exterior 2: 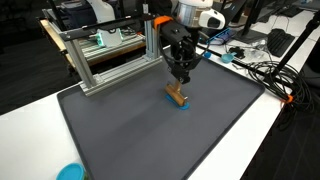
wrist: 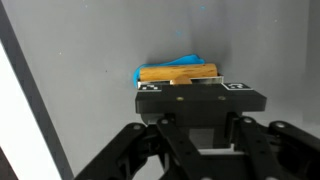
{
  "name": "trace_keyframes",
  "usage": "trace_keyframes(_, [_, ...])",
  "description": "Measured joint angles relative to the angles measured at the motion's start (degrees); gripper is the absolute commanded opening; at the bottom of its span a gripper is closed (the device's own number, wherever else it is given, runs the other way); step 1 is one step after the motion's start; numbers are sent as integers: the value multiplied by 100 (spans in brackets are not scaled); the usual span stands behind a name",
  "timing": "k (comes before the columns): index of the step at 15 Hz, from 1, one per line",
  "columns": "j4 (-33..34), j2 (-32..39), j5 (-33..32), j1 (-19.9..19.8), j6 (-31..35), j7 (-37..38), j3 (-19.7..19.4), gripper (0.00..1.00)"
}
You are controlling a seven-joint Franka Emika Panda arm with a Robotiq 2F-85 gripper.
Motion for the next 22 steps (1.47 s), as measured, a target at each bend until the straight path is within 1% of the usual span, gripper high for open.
trace_keyframes(14, [-1,3,-418,76,-55,314,-9,22])
trace_keyframes(22, [-11,75,-935,73,-159,532,-188,22])
